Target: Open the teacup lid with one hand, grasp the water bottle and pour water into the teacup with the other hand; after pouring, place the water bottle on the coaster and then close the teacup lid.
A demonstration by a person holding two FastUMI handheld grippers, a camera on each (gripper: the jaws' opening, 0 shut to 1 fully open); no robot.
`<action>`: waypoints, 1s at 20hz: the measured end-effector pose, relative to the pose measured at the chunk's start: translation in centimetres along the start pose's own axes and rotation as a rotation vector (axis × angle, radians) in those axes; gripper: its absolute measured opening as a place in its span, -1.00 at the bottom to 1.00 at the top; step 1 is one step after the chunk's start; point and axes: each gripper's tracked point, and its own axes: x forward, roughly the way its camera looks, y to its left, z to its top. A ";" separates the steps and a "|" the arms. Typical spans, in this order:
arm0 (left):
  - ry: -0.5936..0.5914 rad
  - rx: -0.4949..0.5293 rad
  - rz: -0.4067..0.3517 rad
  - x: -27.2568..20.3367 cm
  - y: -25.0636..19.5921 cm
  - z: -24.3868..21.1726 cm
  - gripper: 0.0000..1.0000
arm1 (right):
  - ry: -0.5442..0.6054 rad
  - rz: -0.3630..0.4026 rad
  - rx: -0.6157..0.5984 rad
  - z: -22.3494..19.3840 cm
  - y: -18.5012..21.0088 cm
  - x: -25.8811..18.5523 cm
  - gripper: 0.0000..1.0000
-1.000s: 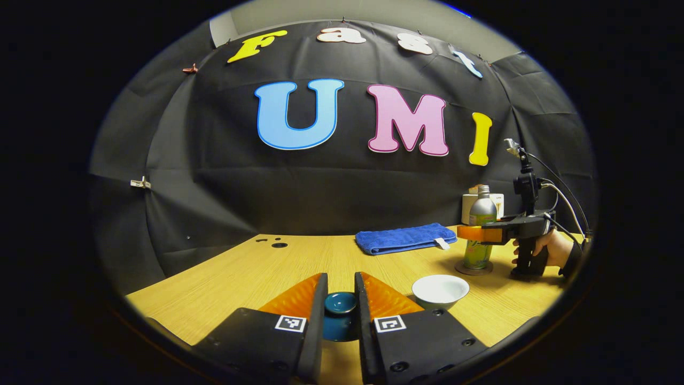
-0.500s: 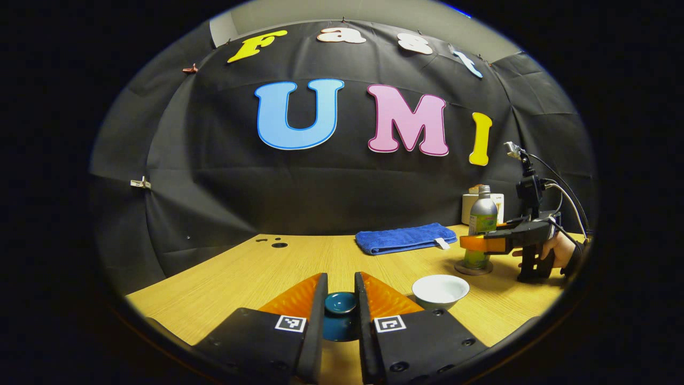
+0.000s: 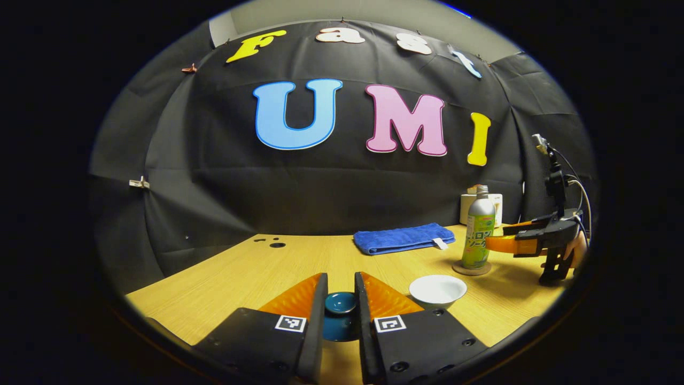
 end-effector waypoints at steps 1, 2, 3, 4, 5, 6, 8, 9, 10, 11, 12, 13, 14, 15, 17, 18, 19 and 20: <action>0.000 0.000 -0.010 0.1 -0.4 -0.1 -0.36 | -0.017 -0.013 -0.017 0.3 -0.5 -1.0 0.98; -0.001 -0.001 -0.021 0.2 -0.8 0.0 -0.30 | -0.035 -0.024 -0.030 0.7 -1.1 -2.1 0.97; -0.001 0.000 -0.032 0.3 -1.3 0.0 -0.30 | -0.057 -0.031 -0.035 1.2 -1.4 -3.2 0.97; -0.002 0.001 -0.045 0.4 -1.8 0.0 -0.30 | -0.078 -0.033 -0.033 1.6 -1.7 -4.2 0.97; -0.001 -0.002 -0.055 0.6 -2.4 0.0 -0.30 | -0.098 -0.029 -0.024 2.0 -1.7 -5.3 0.96; -0.001 -0.001 -0.063 0.8 -3.0 0.1 -0.30 | -0.120 -0.025 -0.014 2.2 -1.8 -6.2 0.97; 0.010 0.000 -0.098 1.1 -4.7 -0.1 -0.36 | -0.155 -0.026 0.005 2.7 -2.1 -7.7 0.98; 0.016 0.004 -0.117 1.4 -5.7 -0.2 -0.36 | -0.171 -0.028 0.009 2.9 -2.2 -8.2 0.97; 0.013 0.011 -0.127 1.6 -6.4 0.1 -0.30 | -0.193 -0.032 0.004 3.3 -2.2 -8.8 0.96; 0.005 0.016 -0.135 1.9 -7.0 0.4 -0.30 | -0.219 -0.038 -0.010 3.7 -2.3 -9.3 0.97; 0.003 0.021 -0.150 2.3 -7.8 0.6 -0.30 | -0.245 -0.048 -0.025 4.1 -2.5 -9.6 0.97; 0.010 0.027 -0.165 2.6 -8.6 0.5 -0.36 | -0.264 -0.053 -0.035 4.2 -2.5 -9.7 0.97; 0.014 0.035 -0.175 3.1 -9.3 0.5 -0.36 | -0.273 -0.050 -0.038 4.2 -2.3 -9.8 0.97; 0.015 0.041 -0.183 3.5 -9.9 0.7 -0.36 | -0.272 -0.043 -0.037 4.0 -2.0 -9.7 0.96; 0.033 0.045 -0.203 4.3 -11.2 0.5 -0.36 | -0.258 -0.023 -0.032 3.3 -1.4 -9.5 0.96; 0.050 0.046 -0.209 4.7 -11.7 0.1 -0.36 | -0.250 -0.018 -0.035 2.9 -1.2 -9.3 0.95; 0.067 0.049 -0.211 5.0 -12.0 -0.2 -0.36 | -0.245 -0.017 -0.038 2.6 -1.1 -9.0 0.95; 0.083 0.051 -0.212 5.4 -12.2 -0.5 -0.36 | -0.238 -0.014 -0.041 2.3 -0.9 -8.9 0.95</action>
